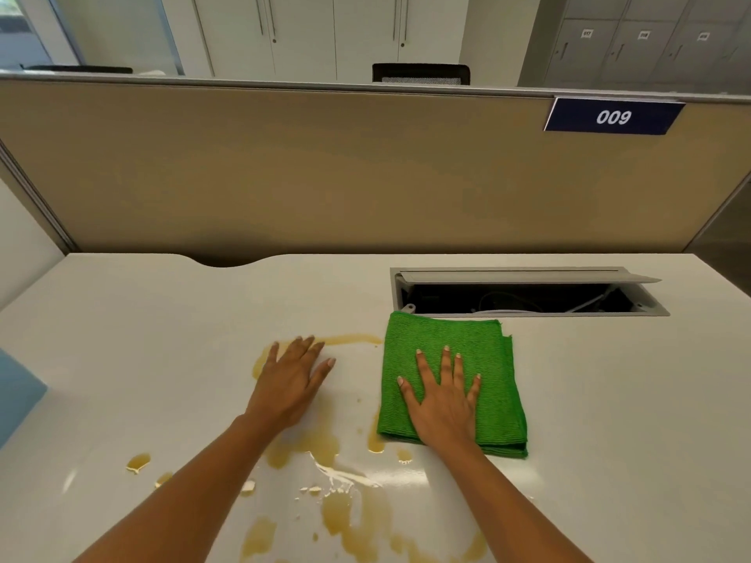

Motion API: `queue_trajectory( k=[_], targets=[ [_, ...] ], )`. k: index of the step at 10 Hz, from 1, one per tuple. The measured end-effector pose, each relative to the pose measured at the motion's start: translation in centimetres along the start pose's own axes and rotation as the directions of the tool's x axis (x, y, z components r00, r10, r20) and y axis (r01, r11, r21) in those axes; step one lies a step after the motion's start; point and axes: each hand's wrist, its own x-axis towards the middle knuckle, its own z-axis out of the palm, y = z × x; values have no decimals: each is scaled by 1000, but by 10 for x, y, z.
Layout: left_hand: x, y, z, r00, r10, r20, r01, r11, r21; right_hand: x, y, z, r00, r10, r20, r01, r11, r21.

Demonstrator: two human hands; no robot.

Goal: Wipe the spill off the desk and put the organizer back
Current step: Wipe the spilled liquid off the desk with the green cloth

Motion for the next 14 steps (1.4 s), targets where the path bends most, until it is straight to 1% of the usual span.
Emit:
queue_trajectory(
  k=[2,3,4,5,6,7,8,9,10,11,14],
  targets=[
    [-6,-59,-24,983,-179,-51,178,984,-16,7,-19,6,999,-33,2,33,999,-11],
    [-12,-79,-31,966,-255,-28,255,967,-24,10,-28,10,999,-49,1,49,999,-8],
    [-16,-90,-35,953,-304,-2,304,952,-46,14,-38,13,998,-62,6,62,998,-8],
    [-20,-97,-38,940,-338,52,340,940,-23,16,-48,16,997,-72,15,72,997,-2],
    [-20,-100,-38,938,-330,108,326,944,57,18,-60,19,997,-81,19,81,997,3],
    [-17,-100,-40,932,-354,75,358,933,-40,19,-70,22,996,-81,29,81,997,14],
    [-15,-102,-42,936,-341,85,346,937,-50,22,-76,20,997,-71,26,71,997,-3],
    [-16,-106,-42,934,-347,80,353,933,-67,32,-69,9,992,-116,-40,113,991,-71],
    [-18,-105,-41,937,-341,73,347,935,-78,39,-56,8,982,-185,-24,183,979,-86],
    [-18,-105,-41,936,-345,73,351,932,-90,41,-54,15,982,-187,13,187,979,-75],
    [-18,-106,-51,921,-385,61,390,914,-114,43,-65,22,988,-155,16,156,983,-95]
  ],
)
